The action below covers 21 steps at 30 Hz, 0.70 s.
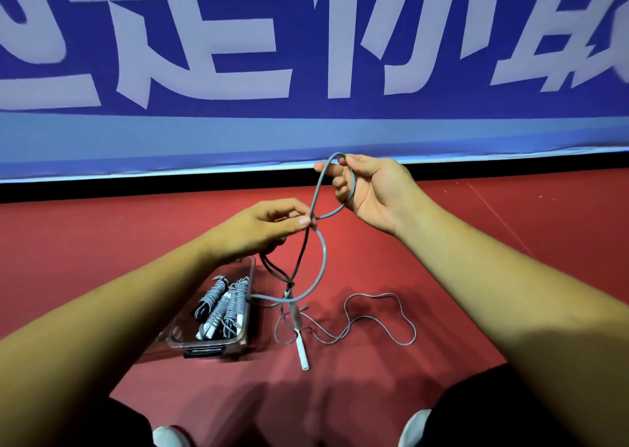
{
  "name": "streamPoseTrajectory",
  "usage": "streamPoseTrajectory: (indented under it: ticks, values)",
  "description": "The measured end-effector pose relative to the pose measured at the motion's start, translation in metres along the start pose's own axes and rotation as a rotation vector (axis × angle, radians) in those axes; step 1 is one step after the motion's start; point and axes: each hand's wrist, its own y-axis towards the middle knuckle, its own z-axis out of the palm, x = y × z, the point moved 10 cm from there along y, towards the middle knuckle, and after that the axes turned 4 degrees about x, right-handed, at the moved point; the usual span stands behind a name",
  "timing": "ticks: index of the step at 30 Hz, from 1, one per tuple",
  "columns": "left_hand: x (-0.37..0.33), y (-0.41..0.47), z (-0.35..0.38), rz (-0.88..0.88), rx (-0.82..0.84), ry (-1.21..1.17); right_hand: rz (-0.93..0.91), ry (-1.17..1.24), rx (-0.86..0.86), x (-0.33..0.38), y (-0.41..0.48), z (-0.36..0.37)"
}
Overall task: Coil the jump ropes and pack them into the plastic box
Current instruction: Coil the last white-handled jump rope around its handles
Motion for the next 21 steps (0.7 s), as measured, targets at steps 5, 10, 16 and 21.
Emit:
streamPoseTrajectory:
  ticks: [5,10,16,21]
  values:
    - [0.015,0.002,-0.003,-0.029,0.039,0.411,-0.086,0.188,-0.083,0.008,0.007,-0.009]
    - [0.017,-0.001,-0.007,-0.113,0.002,0.234,-0.251,-1.481,-0.39,0.044,0.001,-0.032]
    - [0.018,-0.001,-0.01,-0.177,0.039,0.285,-0.328,-1.777,0.337,-0.033,-0.001,0.046]
    - [0.027,-0.003,-0.035,-0.184,-0.065,0.364,-0.253,-1.773,0.27,-0.032,0.011,0.044]
